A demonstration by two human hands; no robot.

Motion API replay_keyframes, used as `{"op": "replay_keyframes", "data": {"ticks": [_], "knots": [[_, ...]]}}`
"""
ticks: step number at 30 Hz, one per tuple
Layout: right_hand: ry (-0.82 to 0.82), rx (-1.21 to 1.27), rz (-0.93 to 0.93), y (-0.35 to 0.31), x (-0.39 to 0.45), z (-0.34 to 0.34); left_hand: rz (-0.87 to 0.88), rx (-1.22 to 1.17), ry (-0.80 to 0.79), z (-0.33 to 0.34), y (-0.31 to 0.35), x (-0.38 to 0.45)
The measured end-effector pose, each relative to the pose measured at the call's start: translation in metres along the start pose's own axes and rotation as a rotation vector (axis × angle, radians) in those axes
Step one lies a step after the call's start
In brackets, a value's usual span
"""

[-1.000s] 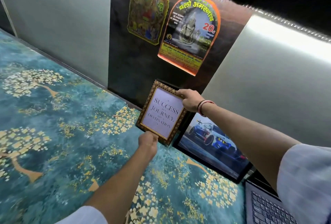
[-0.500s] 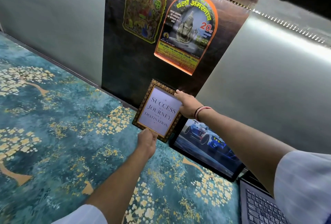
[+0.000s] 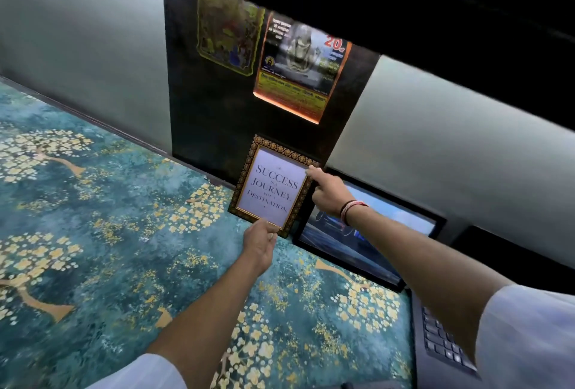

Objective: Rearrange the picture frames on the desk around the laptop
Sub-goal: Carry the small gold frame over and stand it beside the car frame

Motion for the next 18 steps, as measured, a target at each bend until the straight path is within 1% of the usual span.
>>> {"op": "replay_keyframes", "data": {"ticks": [3, 9, 13, 18], "knots": [[0.041, 0.115, 0.029, 0.013, -0.030, 0.008, 0.009, 0.092, -0.056, 0.011, 0.000, -0.023], [-0.008, 0.256, 0.179, 0.052, -0.108, 0.018, -0.034, 0.262, -0.191, 0.035, -0.029, -0.068], [0.034, 0.357, 0.276, 0.084, -0.164, 0.000, -0.063, 0.337, -0.257, 0.064, -0.059, -0.103], [0.118, 0.458, 0.332, 0.142, -0.229, -0.028, -0.053, 0.400, -0.308, 0.118, -0.103, -0.154]]}}
Point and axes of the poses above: each hand's wrist, its own x-axis towards the middle knuckle, its own z-axis out of the palm, y = z × x, the point moved 5 cm from there along x, towards the middle knuckle, and after that the axes turned 11 degrees about x, right-handed, at the moved point
